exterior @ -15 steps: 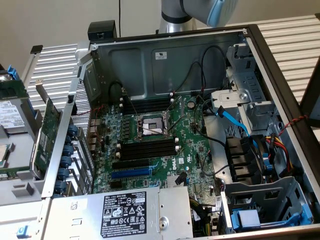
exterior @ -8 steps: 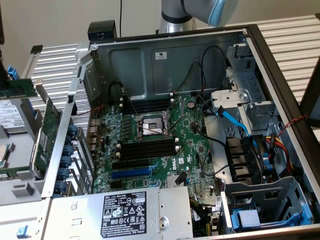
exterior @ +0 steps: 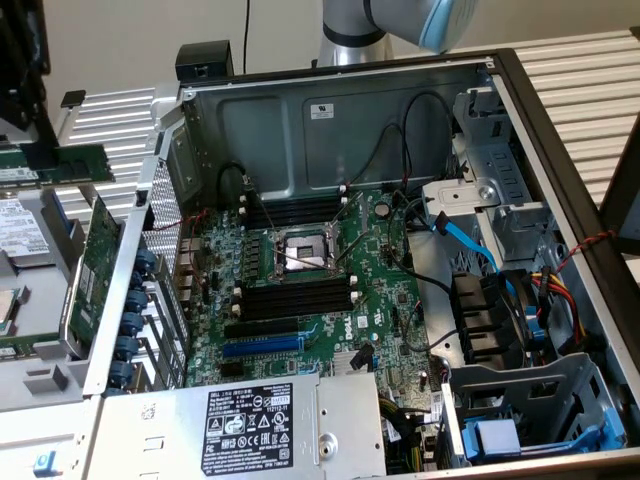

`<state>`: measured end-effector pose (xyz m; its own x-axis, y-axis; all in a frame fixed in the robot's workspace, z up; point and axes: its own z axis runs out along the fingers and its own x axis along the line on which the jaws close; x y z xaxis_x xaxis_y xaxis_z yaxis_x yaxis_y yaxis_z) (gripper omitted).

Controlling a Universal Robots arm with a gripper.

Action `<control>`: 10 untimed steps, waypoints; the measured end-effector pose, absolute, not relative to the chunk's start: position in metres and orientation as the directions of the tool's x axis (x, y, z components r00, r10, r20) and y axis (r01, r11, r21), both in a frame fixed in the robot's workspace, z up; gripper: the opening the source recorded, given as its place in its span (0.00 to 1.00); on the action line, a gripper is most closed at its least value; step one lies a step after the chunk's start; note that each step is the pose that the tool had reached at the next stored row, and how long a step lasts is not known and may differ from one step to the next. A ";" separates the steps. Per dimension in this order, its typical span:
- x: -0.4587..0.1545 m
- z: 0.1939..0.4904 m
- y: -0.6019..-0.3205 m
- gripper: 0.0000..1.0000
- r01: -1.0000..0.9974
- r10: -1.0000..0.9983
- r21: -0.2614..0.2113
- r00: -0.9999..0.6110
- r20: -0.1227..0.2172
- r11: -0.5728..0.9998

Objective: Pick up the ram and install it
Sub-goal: 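Pick up the ram and move it above insertion slot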

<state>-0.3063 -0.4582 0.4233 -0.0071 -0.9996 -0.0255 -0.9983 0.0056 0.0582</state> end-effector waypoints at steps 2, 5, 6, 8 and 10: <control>-0.297 0.423 -0.458 0.13 -0.998 -1.000 0.058 -0.007 -0.025 0.006; -0.283 0.423 -0.458 0.13 -0.998 -1.000 0.058 -0.007 -0.026 0.006; -0.279 0.423 -0.458 0.13 -0.998 -1.000 0.058 -0.007 -0.026 0.006; -0.270 0.423 -0.458 0.13 -0.998 -1.000 0.058 -0.007 -0.025 0.005; -0.261 0.423 -0.458 0.13 -0.998 -1.000 0.058 -0.007 -0.026 0.005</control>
